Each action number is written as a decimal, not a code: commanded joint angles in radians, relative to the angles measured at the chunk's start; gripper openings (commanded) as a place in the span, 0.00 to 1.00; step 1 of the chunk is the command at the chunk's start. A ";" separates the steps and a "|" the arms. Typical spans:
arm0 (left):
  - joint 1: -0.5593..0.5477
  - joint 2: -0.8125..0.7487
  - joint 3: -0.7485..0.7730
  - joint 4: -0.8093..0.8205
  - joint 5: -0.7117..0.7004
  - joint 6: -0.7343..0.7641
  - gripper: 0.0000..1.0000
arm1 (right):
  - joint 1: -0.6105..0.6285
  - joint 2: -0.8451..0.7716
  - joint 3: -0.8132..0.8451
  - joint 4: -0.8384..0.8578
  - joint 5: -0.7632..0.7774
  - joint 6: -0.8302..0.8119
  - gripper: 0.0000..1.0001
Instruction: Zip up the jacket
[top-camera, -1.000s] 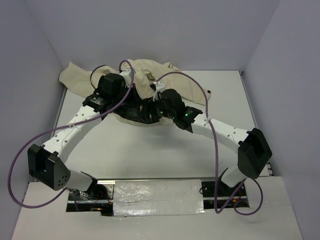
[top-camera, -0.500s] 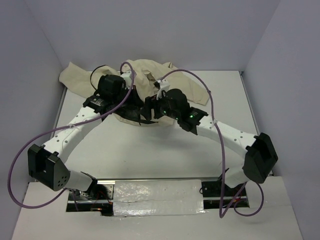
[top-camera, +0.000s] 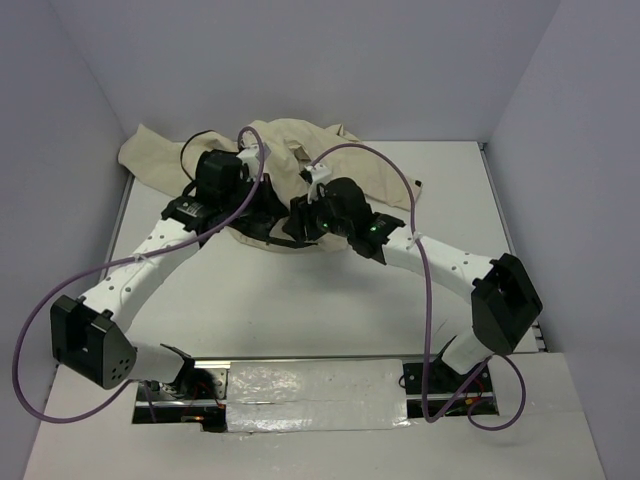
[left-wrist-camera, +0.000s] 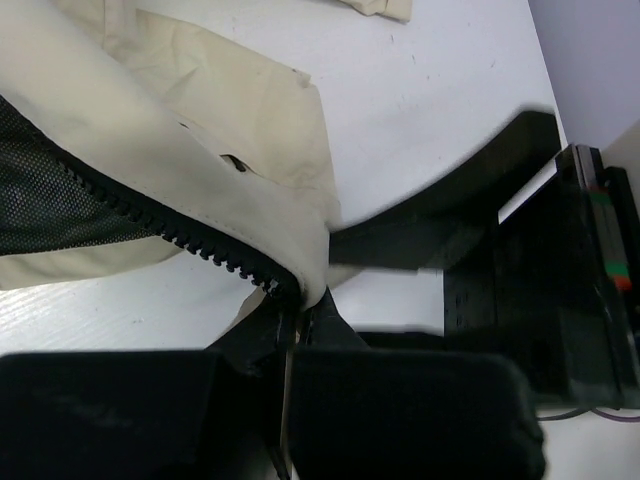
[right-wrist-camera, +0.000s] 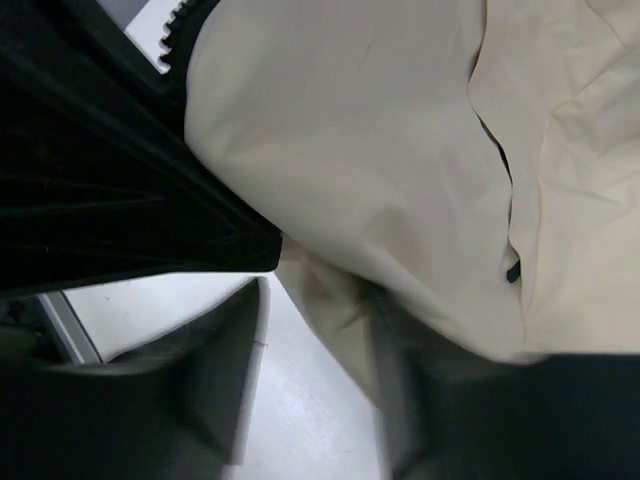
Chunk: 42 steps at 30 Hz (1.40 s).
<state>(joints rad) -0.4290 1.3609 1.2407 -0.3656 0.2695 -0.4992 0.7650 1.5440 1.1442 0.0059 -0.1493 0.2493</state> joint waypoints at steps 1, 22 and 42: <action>-0.001 -0.042 0.000 0.057 0.048 0.011 0.00 | -0.006 0.005 0.042 0.002 0.056 -0.030 0.63; 0.065 -0.082 -0.153 0.390 0.384 -0.050 0.00 | -0.021 -0.070 -0.070 0.224 -0.128 -0.088 0.31; 0.139 -0.150 -0.021 0.046 0.181 0.390 0.52 | -0.041 -0.145 -0.110 0.207 -0.369 -0.173 0.00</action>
<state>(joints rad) -0.3470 1.2922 1.1915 -0.2928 0.4717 -0.2611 0.7319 1.4742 1.0481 0.1738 -0.4065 0.1154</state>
